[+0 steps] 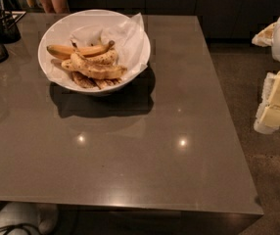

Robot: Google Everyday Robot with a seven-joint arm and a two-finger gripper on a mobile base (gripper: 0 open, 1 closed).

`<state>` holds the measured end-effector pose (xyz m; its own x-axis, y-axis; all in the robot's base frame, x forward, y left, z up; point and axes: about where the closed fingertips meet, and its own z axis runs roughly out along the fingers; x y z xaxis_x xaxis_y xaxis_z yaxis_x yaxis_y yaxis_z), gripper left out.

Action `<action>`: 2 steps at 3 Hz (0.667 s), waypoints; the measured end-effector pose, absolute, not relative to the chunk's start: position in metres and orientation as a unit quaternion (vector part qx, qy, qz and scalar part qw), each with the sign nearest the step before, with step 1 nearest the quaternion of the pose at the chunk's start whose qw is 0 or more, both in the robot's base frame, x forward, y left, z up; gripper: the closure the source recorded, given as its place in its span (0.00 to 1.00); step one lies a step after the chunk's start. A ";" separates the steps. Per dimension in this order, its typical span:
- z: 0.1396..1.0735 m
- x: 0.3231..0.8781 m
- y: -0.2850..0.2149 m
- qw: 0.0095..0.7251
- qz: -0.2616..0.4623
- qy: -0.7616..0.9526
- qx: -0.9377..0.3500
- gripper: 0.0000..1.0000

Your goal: Pick banana from white bowl

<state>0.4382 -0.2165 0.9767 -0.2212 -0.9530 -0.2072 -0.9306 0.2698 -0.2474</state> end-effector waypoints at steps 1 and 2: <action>0.977 0.438 -0.216 0.160 -0.035 0.781 -0.603 0.00; 0.976 0.441 -0.212 0.157 -0.045 0.782 -0.601 0.00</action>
Offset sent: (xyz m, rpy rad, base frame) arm 0.0060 0.0079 -0.0075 -0.0389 0.0065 -0.0168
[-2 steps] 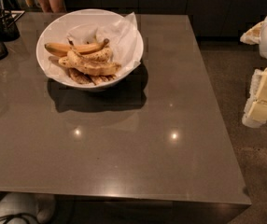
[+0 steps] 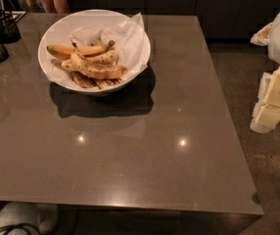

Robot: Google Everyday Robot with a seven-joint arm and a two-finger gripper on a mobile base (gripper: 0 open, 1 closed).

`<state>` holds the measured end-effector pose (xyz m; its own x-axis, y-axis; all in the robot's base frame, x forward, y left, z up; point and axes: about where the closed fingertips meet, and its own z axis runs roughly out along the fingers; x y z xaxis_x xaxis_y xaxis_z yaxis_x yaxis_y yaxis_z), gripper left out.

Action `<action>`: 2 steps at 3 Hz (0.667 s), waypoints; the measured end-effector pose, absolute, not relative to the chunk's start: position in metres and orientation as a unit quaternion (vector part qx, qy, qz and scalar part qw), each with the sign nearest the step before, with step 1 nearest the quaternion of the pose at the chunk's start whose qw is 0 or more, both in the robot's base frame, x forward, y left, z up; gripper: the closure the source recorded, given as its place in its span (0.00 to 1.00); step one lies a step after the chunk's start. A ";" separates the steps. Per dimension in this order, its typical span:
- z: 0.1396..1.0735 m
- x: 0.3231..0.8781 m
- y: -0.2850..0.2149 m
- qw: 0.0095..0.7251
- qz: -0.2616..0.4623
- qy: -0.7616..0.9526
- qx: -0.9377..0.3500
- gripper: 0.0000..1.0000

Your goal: Pick banana from white bowl

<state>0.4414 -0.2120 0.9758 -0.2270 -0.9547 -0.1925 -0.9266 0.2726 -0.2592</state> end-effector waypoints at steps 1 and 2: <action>0.967 0.463 -0.185 0.130 -0.038 0.783 -0.607 0.00; 0.953 0.487 -0.152 0.086 -0.035 0.774 -0.627 0.00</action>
Offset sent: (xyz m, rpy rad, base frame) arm 0.0655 0.0938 -0.0397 -0.1706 0.2624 0.0980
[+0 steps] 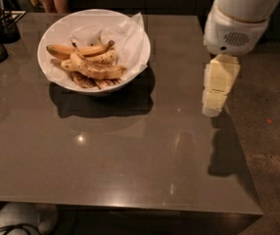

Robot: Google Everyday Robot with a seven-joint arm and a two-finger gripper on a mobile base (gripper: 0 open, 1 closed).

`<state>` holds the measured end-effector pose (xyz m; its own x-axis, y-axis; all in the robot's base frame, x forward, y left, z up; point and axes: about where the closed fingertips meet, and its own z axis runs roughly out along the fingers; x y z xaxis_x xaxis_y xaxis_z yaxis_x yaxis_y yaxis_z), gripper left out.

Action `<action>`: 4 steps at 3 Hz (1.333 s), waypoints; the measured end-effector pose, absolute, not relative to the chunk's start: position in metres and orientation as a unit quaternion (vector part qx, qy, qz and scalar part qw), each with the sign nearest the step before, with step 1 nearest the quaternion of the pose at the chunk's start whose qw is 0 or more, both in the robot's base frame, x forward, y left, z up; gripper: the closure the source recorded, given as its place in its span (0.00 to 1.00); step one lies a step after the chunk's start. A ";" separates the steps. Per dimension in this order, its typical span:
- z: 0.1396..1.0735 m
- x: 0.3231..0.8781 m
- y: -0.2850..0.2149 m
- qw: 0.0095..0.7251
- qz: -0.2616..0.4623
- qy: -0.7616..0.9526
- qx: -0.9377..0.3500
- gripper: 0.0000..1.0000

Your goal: Pick banana from white bowl

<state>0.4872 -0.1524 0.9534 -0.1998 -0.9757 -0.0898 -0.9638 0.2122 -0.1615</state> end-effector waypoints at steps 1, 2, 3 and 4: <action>0.954 0.491 -0.146 0.095 -0.036 0.770 -0.630 0.00; 0.952 0.504 -0.136 0.106 -0.017 0.774 -0.624 0.00; 0.959 0.523 -0.110 0.102 -0.019 0.763 -0.638 0.00; 0.957 0.544 -0.078 0.092 -0.019 0.748 -0.658 0.00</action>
Offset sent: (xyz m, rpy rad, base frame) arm 0.0237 0.0232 -0.0062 0.0914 0.0452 -0.0158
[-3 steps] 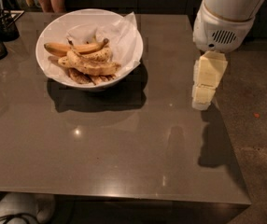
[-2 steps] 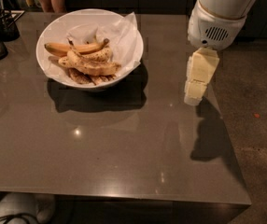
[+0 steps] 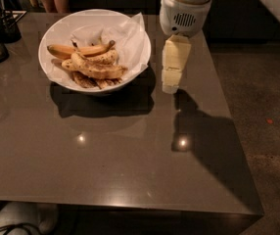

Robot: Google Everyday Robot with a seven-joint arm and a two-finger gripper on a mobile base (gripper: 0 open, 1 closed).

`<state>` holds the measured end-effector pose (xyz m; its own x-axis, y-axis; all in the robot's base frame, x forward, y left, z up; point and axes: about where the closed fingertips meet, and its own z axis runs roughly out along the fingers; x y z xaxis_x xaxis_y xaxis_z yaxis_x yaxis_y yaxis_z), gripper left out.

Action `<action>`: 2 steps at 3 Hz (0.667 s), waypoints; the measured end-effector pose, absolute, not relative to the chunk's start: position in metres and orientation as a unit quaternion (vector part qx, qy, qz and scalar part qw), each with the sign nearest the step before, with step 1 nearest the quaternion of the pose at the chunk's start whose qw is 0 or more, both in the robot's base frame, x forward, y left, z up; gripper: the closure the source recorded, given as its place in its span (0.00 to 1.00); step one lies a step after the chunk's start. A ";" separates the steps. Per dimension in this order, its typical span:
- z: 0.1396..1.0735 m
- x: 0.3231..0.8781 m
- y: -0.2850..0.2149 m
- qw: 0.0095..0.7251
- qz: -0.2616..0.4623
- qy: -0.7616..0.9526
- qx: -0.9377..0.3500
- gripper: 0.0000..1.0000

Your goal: Pick banana from white bowl

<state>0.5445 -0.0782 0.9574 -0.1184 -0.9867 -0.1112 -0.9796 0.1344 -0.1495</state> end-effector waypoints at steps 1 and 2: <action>0.959 0.551 -0.071 0.109 -0.020 0.745 -0.658 0.00; 0.956 0.565 -0.033 0.116 -0.003 0.739 -0.664 0.00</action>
Offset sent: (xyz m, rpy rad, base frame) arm 0.0083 0.0231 -0.0021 0.0508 0.0153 -0.0163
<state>0.5647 -0.0326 0.9562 -0.0920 -0.9816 -0.1672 -0.9800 0.1190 -0.1594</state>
